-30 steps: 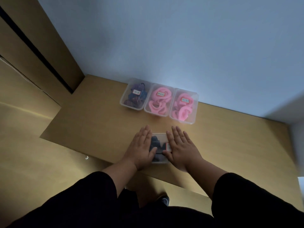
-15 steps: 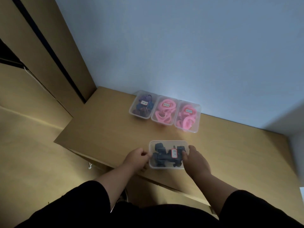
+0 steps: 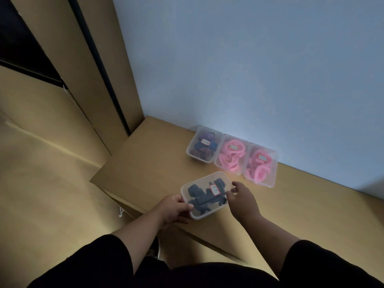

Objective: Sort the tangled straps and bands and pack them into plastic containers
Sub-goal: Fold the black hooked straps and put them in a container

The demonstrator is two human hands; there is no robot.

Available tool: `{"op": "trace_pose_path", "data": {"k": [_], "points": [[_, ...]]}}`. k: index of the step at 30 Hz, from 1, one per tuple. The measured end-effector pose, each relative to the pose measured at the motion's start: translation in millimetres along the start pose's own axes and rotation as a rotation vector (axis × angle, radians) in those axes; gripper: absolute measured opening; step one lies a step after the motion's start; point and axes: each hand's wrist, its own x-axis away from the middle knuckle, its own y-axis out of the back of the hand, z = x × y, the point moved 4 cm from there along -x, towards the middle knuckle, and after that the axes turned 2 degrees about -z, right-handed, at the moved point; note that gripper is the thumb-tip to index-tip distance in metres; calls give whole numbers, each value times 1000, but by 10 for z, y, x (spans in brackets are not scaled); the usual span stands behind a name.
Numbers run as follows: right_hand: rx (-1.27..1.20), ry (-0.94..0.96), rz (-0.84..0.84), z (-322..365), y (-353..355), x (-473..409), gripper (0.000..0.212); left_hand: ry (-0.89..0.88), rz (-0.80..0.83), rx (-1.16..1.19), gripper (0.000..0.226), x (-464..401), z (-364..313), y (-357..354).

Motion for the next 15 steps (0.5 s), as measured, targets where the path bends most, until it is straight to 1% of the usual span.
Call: {"op": "trace_pose_path", "data": {"k": [4, 7, 9, 12, 15], "points": [[33, 45, 55, 482, -259, -196, 44, -34, -68, 80, 7, -39, -74, 482], [31, 93, 63, 880, -452, -330, 32, -61, -108, 110, 6, -55, -236, 871], [8, 104, 63, 1124, -601, -416, 28, -74, -125, 126, 9, -69, -353, 1135], [8, 115, 58, 1473, -846, -578, 36, -94, -144, 132, 8, -119, -480, 1512], [-12, 79, 28, 1776, -1053, -780, 44, -114, -170, 125, 7, -196, -607, 1809]]}}
